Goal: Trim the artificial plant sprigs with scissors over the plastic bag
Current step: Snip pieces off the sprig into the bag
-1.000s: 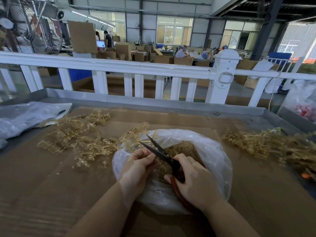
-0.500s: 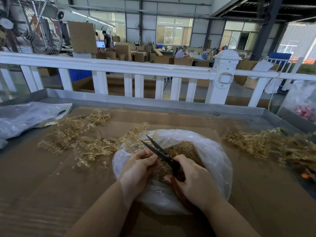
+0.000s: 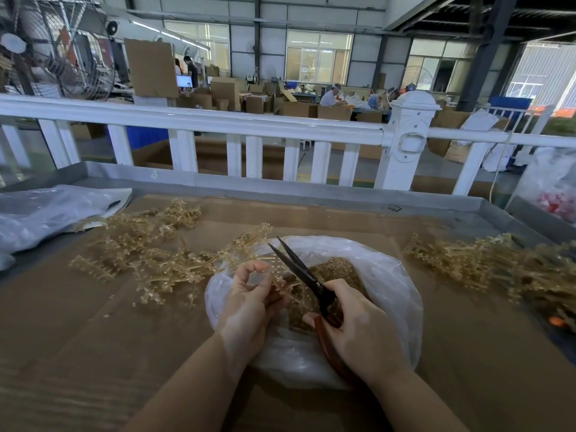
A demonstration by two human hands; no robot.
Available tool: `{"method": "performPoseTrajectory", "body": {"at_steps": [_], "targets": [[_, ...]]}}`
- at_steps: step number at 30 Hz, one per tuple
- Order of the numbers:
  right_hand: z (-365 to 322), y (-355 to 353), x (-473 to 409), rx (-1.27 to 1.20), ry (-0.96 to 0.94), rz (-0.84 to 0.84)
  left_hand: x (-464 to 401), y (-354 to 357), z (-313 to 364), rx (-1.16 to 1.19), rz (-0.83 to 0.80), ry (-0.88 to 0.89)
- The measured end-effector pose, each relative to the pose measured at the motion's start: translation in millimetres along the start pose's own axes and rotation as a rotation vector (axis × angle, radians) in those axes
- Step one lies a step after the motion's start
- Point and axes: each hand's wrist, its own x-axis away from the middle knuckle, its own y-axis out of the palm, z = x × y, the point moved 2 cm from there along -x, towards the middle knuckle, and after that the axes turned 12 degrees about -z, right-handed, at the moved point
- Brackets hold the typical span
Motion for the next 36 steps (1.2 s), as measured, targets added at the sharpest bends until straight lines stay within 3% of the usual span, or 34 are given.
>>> {"method": "performPoseTrajectory", "body": {"at_steps": [4,8,23,36], "targets": [[1.9,0.7,-0.1,0.004,0.001,-0.005,1.2,-2.6,3.7,0.146,-0.049,-0.043],[2.0,1.2,0.0,0.003,0.002,-0.012,5.9,-1.2,4.4,0.127,-0.101,-0.006],[2.6,1.8,-2.8,0.107,0.000,-0.123,3.1,1.8,9.2,0.372,0.049,0.063],[3.4,1.4,-4.4,0.110,-0.004,-0.144,4.5,5.2,11.0,0.238,0.017,-0.066]]}}
